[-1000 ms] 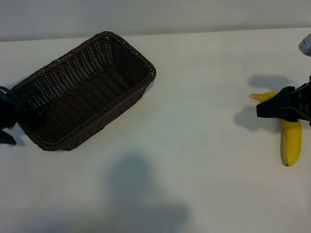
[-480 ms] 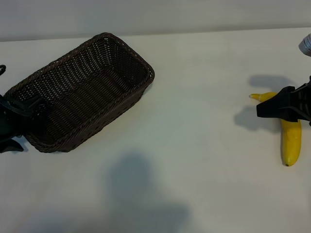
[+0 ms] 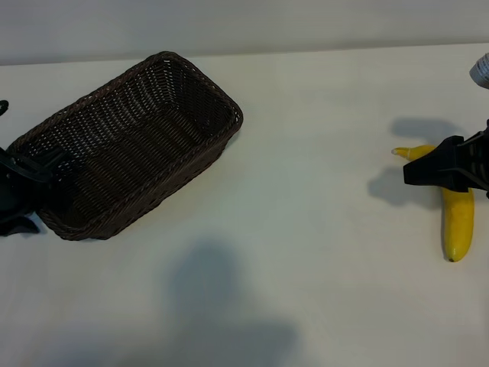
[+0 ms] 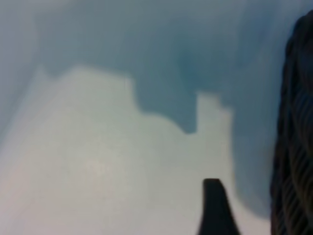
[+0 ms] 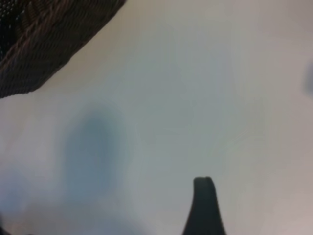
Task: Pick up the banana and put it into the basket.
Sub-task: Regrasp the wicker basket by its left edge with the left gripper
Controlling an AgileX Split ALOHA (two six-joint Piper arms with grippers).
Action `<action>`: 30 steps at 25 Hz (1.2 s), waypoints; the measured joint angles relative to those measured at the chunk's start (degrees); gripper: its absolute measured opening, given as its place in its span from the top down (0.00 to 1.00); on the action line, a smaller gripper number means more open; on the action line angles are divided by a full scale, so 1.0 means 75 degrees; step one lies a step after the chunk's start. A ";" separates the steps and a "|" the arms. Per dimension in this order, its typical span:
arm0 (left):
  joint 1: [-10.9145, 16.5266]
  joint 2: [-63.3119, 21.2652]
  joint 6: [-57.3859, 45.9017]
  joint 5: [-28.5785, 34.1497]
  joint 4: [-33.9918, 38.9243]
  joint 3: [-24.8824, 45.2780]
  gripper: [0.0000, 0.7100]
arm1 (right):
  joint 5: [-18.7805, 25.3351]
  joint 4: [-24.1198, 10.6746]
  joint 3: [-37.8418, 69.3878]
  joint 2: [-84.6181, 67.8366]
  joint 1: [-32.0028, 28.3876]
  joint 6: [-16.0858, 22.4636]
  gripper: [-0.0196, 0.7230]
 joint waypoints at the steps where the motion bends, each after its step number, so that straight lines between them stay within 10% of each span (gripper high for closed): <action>1: 0.0000 0.0000 0.0000 -0.0053 0.0000 0.0000 0.43 | 0.0000 0.0000 0.0000 0.0000 0.0000 0.0000 0.24; 6: 0.0000 0.0000 0.0023 -0.0123 -0.0008 0.0000 0.76 | 0.0000 0.0000 0.0000 0.0000 0.0000 0.0000 0.24; 30: 0.0000 0.0003 0.0434 0.0790 -0.0236 -0.0791 0.76 | 0.0000 0.0000 0.0000 0.0000 0.0000 0.0000 0.24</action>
